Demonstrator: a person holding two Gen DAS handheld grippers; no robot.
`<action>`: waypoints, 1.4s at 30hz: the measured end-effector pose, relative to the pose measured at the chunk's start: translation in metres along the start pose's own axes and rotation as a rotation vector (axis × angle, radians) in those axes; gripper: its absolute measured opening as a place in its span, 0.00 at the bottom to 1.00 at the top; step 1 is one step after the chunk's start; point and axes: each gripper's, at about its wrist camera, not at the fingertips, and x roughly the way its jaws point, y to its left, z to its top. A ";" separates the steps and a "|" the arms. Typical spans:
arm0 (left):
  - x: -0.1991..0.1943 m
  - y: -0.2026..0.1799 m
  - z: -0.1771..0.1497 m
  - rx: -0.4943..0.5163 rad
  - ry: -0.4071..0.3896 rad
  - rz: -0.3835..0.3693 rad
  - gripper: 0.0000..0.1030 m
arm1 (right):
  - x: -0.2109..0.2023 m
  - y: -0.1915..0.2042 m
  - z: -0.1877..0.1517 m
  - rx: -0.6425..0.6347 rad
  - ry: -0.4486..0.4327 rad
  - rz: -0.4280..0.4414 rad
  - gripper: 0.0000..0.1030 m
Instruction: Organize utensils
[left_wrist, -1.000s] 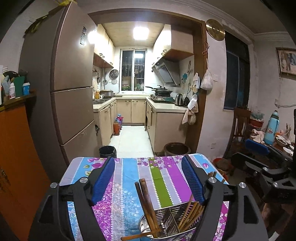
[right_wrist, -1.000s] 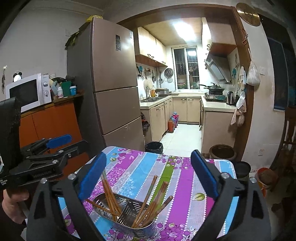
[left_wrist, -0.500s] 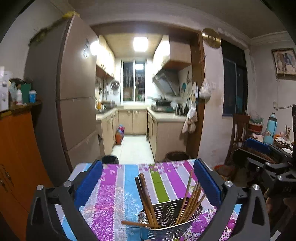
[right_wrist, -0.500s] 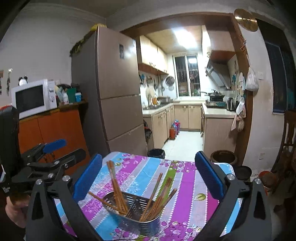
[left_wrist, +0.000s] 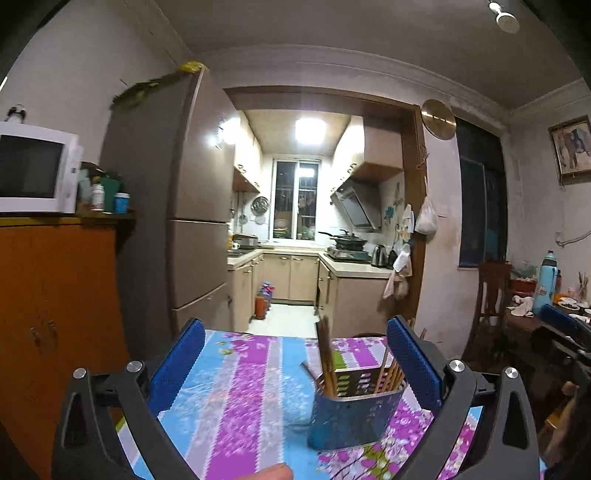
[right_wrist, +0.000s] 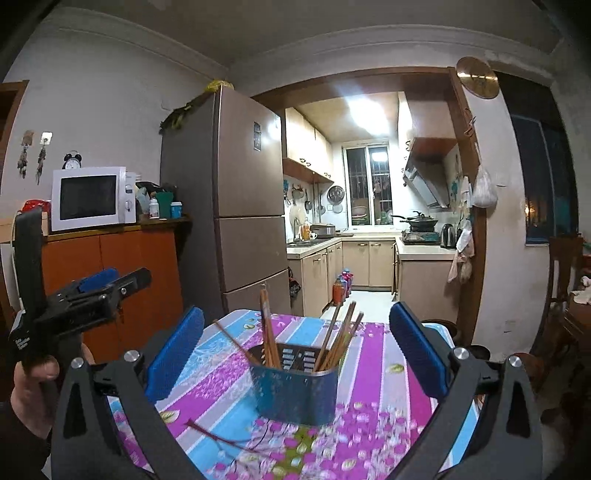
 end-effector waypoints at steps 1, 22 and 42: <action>-0.008 0.002 -0.004 -0.003 -0.005 -0.002 0.95 | -0.007 0.003 -0.004 -0.003 -0.001 -0.007 0.95; -0.184 -0.025 -0.093 0.054 0.018 -0.084 0.95 | -0.130 0.068 -0.091 -0.013 0.038 -0.166 0.95; -0.254 -0.044 -0.103 0.078 -0.028 -0.089 0.95 | -0.192 0.090 -0.097 -0.021 -0.035 -0.188 0.95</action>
